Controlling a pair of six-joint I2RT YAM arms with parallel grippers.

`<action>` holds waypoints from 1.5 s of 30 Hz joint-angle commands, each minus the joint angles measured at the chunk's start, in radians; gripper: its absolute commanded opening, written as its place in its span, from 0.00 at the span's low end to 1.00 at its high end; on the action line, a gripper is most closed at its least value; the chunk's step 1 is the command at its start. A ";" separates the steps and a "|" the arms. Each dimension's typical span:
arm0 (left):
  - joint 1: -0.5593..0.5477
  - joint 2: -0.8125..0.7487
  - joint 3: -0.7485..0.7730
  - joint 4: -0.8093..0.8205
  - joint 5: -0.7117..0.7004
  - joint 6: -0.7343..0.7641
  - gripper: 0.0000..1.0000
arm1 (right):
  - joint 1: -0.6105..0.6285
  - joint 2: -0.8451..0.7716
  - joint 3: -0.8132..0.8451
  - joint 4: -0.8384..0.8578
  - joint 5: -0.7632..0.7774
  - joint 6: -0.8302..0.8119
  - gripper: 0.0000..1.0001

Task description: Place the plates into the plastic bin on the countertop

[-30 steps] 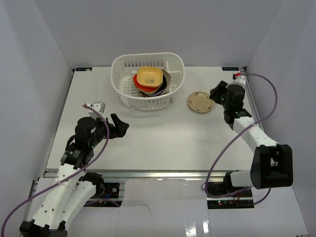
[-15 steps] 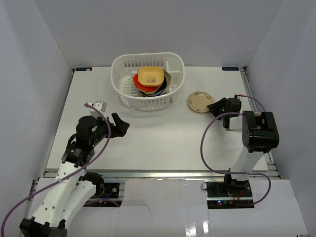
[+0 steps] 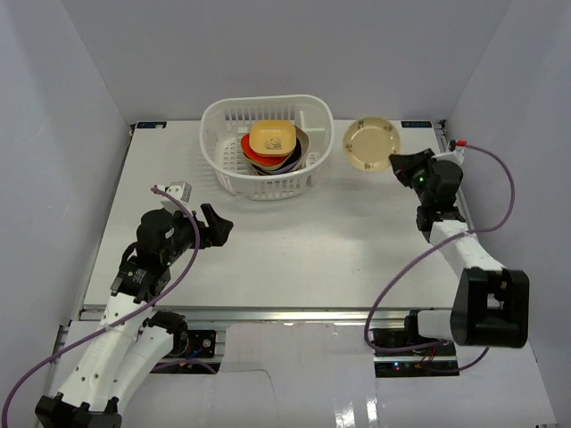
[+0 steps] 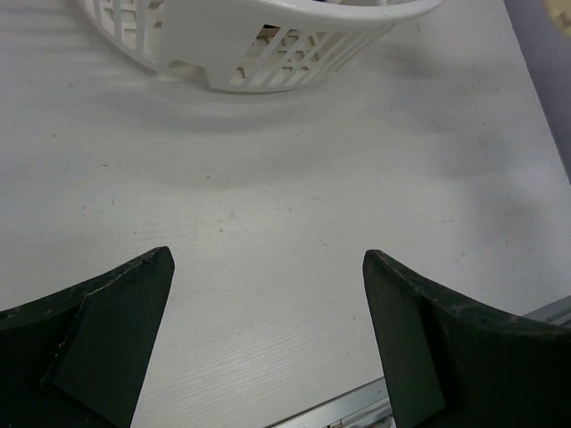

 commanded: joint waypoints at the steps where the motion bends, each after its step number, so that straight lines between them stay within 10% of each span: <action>1: -0.003 -0.002 0.014 0.012 -0.012 0.016 0.98 | 0.094 -0.138 0.165 -0.027 -0.009 -0.157 0.08; 19: -0.002 -0.027 0.013 0.004 -0.052 0.022 0.98 | 0.501 0.532 0.925 -0.309 0.138 -0.180 0.09; 21: 0.000 -0.027 0.011 0.002 -0.055 0.023 0.98 | 0.504 0.601 1.000 -0.349 0.114 -0.179 0.18; 23: 0.000 -0.033 0.011 0.001 -0.061 0.022 0.98 | 0.510 0.608 1.058 -0.406 0.114 -0.191 0.60; 26: 0.003 -0.036 0.010 -0.001 -0.077 0.017 0.98 | 0.510 0.479 0.964 -0.350 0.176 -0.215 0.98; 33: 0.004 -0.037 0.018 0.001 -0.035 0.017 0.98 | 0.524 0.131 0.685 -0.314 0.166 -0.364 0.90; 37: 0.003 -0.086 0.011 0.019 -0.003 0.010 0.98 | 0.542 -0.235 0.219 -0.244 0.114 -0.453 0.90; 45: 0.003 -0.143 0.165 -0.013 -0.014 -0.036 0.98 | 0.545 -0.934 -0.172 -0.494 0.196 -0.487 0.90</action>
